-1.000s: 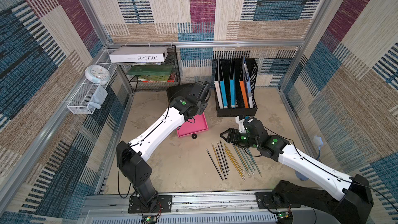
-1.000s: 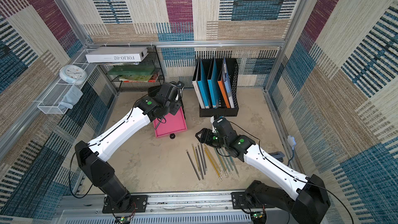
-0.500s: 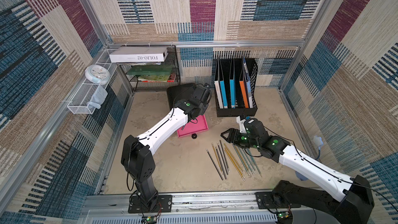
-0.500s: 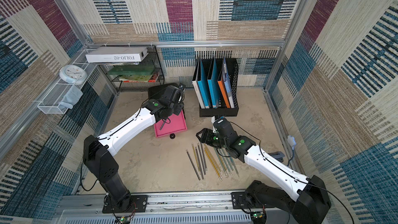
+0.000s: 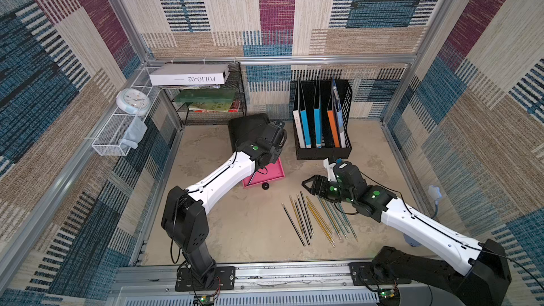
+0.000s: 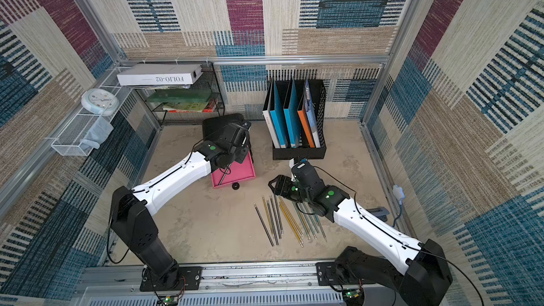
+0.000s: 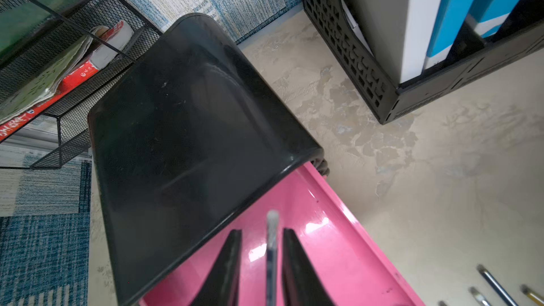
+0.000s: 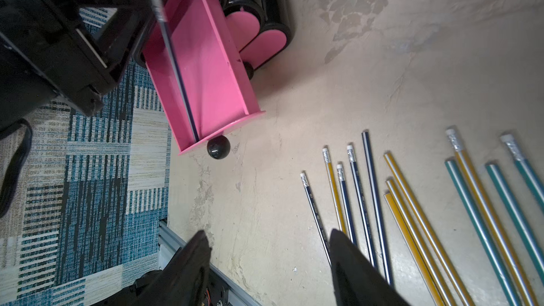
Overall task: Please place the pencils in the drawer according to their color
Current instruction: Place the pencil in the drawer, then pick up the pencil from the center of the board.
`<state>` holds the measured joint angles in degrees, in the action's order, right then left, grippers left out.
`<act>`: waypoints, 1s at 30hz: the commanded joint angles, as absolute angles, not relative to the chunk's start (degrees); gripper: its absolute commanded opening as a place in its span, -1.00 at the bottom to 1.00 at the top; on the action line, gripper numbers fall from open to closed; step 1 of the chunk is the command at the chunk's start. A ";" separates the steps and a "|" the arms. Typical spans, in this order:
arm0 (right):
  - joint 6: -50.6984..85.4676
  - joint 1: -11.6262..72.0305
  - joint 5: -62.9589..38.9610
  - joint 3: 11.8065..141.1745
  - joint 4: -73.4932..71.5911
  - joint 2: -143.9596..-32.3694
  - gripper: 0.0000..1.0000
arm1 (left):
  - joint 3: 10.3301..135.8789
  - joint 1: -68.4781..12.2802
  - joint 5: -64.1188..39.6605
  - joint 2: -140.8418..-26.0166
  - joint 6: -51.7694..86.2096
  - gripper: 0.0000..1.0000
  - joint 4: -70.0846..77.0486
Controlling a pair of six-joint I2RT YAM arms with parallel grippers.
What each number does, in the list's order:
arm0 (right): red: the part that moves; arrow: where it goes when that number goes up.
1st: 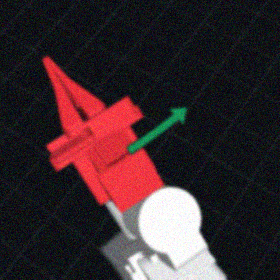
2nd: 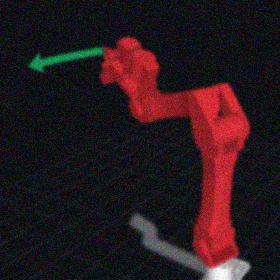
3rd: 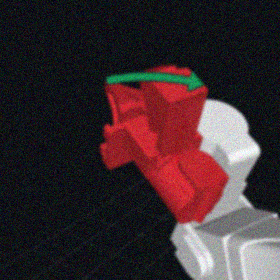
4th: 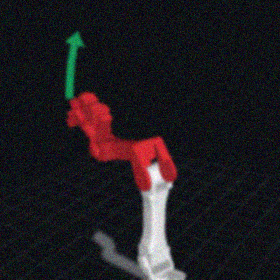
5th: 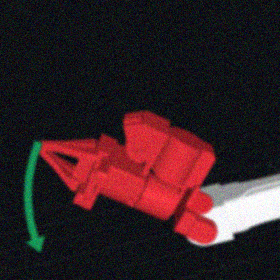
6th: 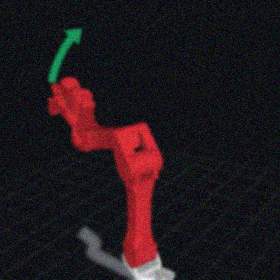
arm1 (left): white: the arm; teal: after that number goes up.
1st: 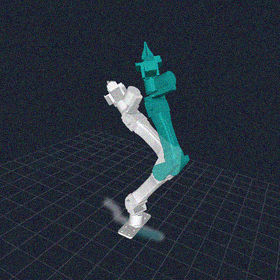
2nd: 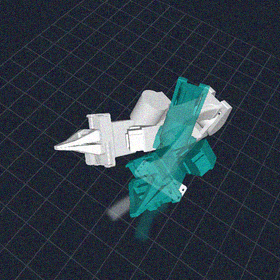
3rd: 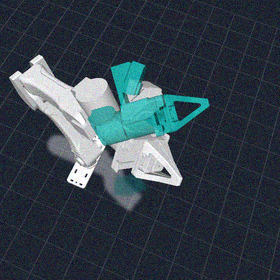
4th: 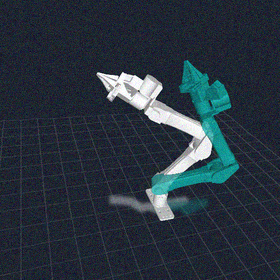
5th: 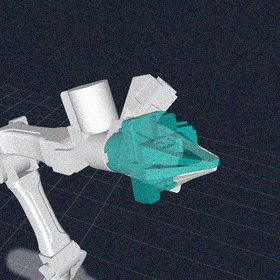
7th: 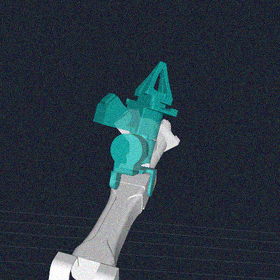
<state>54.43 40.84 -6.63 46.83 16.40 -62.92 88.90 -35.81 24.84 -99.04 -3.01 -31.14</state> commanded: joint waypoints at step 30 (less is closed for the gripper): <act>49.05 40.74 -13.40 49.56 22.81 -68.36 0.48 | 82.78 -35.77 0.19 -80.67 64.08 0.52 -56.78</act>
<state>51.13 40.71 -10.66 50.30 20.75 -67.94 84.99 -35.73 5.48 -82.63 49.52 -53.74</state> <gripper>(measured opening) 0.739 0.757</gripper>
